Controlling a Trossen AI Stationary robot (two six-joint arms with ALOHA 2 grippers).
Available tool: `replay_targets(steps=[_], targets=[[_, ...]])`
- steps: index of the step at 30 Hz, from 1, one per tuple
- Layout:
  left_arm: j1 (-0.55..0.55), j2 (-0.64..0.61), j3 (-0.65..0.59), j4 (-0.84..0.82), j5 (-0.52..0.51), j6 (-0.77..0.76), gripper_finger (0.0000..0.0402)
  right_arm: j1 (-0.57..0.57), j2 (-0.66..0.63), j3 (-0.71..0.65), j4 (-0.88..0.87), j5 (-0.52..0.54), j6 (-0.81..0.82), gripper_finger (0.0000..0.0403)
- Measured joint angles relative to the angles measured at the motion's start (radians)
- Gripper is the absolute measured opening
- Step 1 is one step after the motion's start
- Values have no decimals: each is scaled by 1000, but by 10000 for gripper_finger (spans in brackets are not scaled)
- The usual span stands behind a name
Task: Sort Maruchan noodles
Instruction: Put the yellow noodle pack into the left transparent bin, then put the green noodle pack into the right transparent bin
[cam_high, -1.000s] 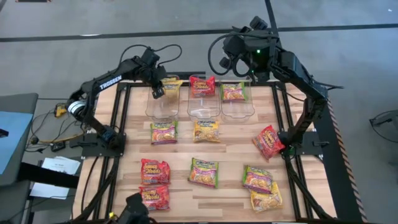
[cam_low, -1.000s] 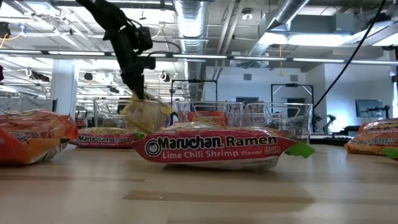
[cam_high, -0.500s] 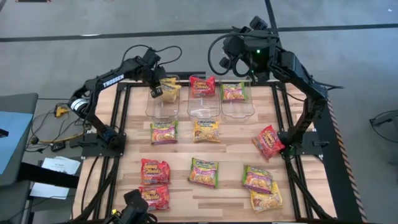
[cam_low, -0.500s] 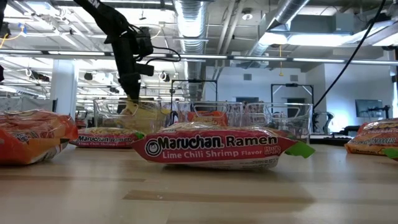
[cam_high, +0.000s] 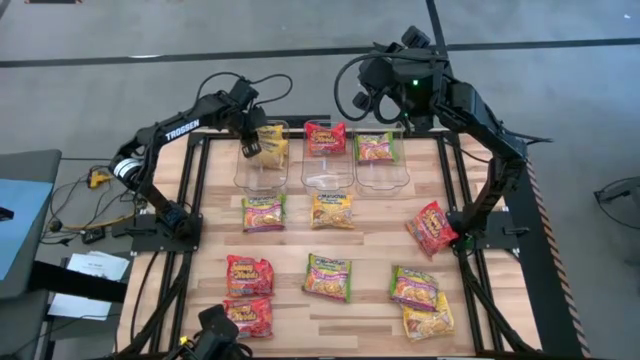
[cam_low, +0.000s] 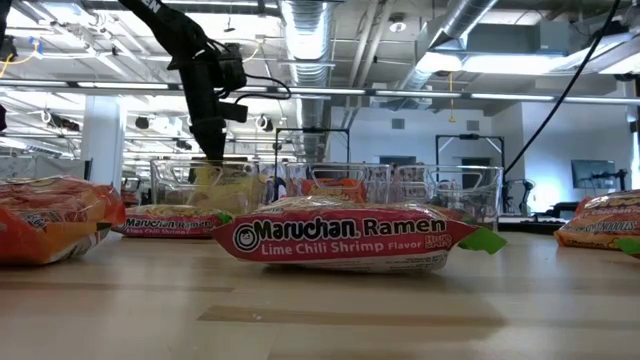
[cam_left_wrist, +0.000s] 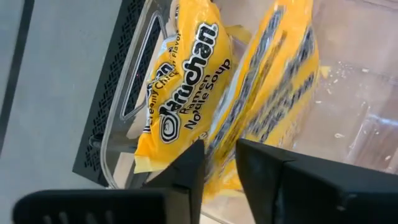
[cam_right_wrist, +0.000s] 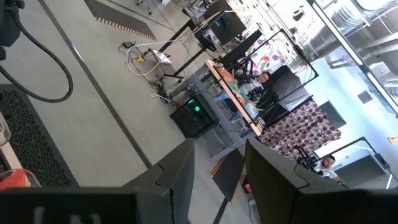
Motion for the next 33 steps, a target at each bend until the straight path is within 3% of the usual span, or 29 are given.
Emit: replay_targets(steps=[9,22,27,33], targets=[[-1,0,11,-37,-121,-125,113,2,0,0,1,0,0,166],[-51,-2,310,-271,32,-363,113,25,0,0,-58,-1,10,166],[-99,-4,424,-376,125,-416,113,22,0,0,-265,-54,176,167],[-182,-41,519,-415,185,-459,113,-6,1,0,-517,-265,433,167]])
